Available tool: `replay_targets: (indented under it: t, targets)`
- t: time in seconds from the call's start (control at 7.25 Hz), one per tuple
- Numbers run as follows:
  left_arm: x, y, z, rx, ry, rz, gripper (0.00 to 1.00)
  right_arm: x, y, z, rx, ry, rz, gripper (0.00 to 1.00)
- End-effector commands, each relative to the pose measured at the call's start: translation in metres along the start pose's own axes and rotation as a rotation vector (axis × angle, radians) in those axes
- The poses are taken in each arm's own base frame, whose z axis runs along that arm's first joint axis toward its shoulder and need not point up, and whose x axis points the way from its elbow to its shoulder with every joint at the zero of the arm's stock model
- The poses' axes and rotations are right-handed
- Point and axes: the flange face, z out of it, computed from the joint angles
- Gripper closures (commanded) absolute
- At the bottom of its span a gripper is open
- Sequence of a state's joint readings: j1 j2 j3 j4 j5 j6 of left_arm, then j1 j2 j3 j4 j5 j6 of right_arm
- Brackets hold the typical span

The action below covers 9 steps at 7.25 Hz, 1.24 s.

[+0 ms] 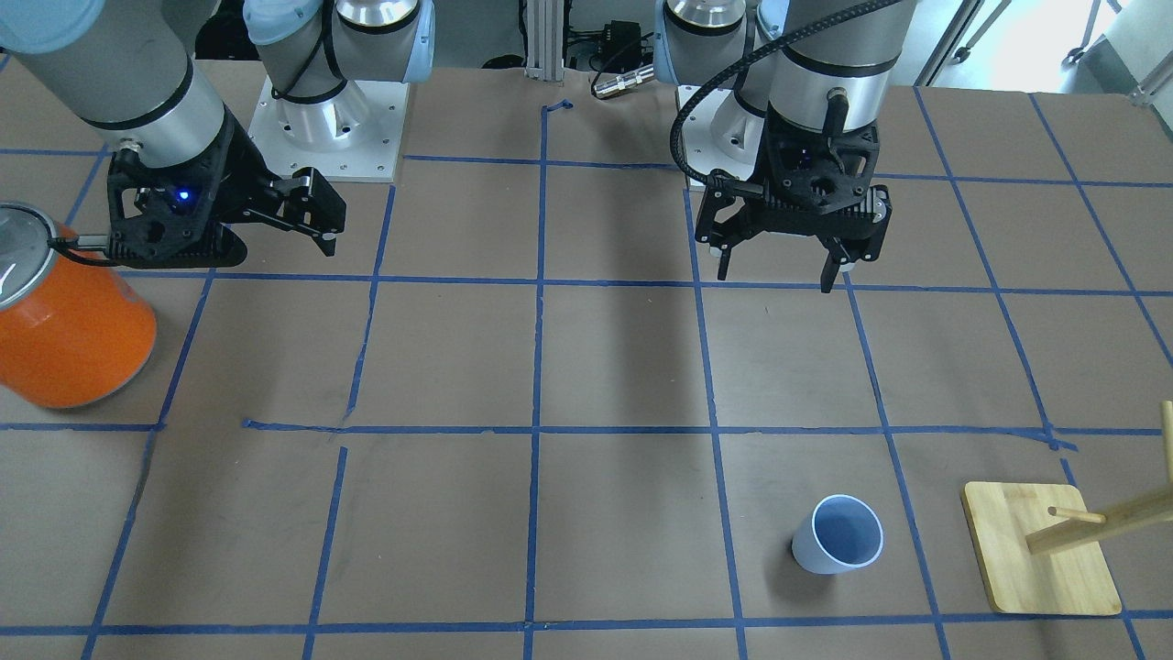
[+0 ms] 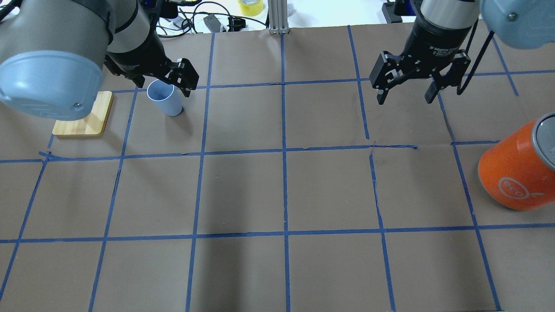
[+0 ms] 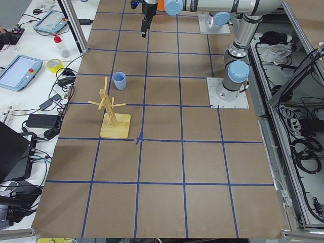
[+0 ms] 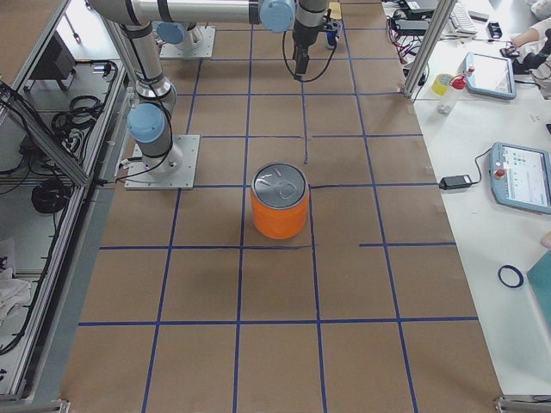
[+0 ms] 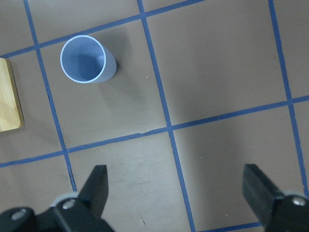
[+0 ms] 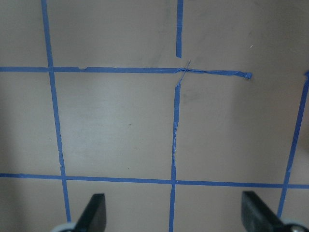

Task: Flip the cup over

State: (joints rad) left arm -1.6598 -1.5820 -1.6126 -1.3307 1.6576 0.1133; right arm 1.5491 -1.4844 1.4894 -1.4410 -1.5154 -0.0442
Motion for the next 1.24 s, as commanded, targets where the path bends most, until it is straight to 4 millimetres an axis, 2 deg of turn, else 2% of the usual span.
replay_targets:
  t: [0.0, 0.14, 0.41, 0.83, 1.1]
  targets:
    - [-0.003, -0.006, -0.006, 0.016, 0.053, -0.072, 0.00, 0.002, 0.001, 0.001, -0.014, -0.001, 0.003, 0.00]
    - [-0.006, -0.013, -0.012, 0.008, 0.057, -0.143, 0.00, 0.003, 0.000, 0.002, -0.017, -0.003, 0.005, 0.00]
    - [-0.001, -0.009, -0.029, -0.097, 0.135, -0.198, 0.00, 0.007, 0.003, 0.004, -0.018, 0.029, 0.005, 0.00]
    - [0.000, 0.006, -0.023, -0.126, 0.104, -0.193, 0.00, 0.008, 0.000, 0.005, -0.011, 0.037, 0.006, 0.00]
    - [0.000, 0.008, -0.022, -0.123, 0.104, -0.193, 0.00, 0.014, 0.001, 0.003, -0.017, 0.041, 0.024, 0.00]
